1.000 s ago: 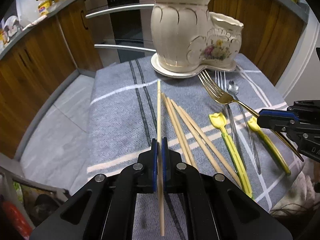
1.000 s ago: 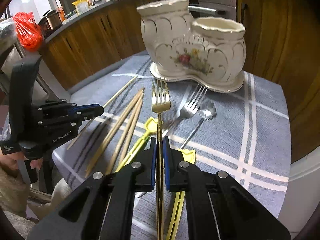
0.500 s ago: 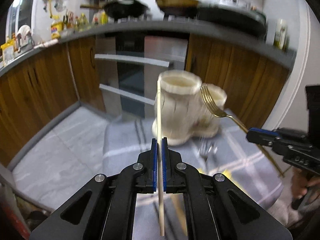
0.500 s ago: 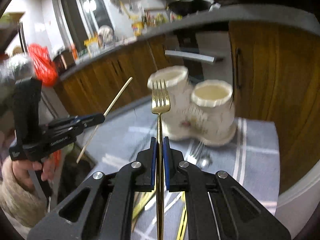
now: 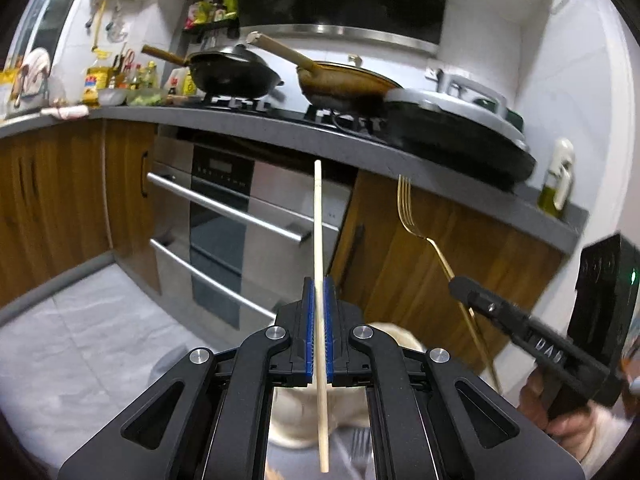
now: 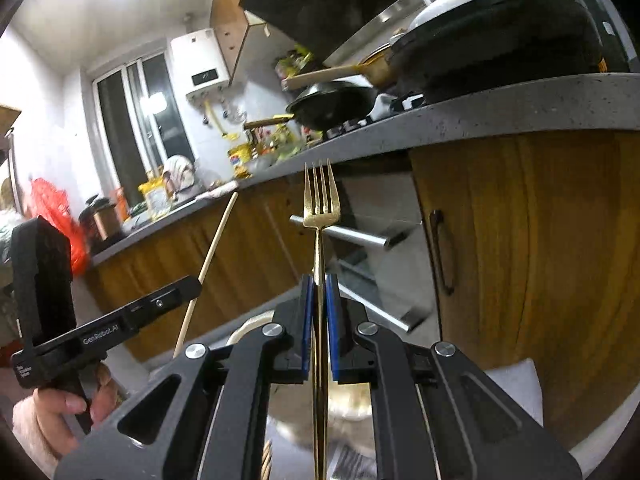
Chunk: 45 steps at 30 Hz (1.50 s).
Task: Organize utensils
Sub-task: 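Carry the chopstick into the tall holder cup while the right tool drops the fork into the short cup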
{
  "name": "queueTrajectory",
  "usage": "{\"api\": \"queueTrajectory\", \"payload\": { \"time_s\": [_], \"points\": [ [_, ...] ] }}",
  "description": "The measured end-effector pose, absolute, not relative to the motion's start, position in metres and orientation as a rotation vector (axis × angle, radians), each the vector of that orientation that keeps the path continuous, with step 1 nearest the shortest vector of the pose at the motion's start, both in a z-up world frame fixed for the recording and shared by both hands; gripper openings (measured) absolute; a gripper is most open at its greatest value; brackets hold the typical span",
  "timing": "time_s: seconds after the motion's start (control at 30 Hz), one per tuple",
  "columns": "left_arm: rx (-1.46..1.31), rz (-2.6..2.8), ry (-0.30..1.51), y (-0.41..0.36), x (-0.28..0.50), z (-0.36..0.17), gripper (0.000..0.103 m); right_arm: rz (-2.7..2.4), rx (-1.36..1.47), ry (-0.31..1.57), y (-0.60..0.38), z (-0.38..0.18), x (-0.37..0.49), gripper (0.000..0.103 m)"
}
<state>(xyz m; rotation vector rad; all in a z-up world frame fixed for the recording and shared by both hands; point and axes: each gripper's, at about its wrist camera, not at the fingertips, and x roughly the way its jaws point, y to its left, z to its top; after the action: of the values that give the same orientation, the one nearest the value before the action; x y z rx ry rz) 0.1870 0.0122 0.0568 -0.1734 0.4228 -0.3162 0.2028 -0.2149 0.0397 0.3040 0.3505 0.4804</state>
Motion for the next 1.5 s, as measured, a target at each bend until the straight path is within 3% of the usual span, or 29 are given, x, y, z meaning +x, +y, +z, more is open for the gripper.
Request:
{"api": "queueTrajectory", "payload": {
  "time_s": [0.3, 0.87, 1.5],
  "points": [
    [-0.193, -0.288, 0.374, 0.003, 0.23, 0.049, 0.005, 0.442, 0.352, 0.301, -0.206, 0.023, 0.257, 0.007],
    [-0.185, -0.265, 0.324, 0.002, 0.236, 0.017, 0.005, 0.332, 0.286, 0.309, -0.198, -0.019, 0.263, 0.007],
    [-0.077, -0.27, 0.476, -0.001, 0.204, 0.002, 0.005, 0.388, 0.208, 0.428, -0.204, -0.023, 0.218, 0.007]
  ]
}}
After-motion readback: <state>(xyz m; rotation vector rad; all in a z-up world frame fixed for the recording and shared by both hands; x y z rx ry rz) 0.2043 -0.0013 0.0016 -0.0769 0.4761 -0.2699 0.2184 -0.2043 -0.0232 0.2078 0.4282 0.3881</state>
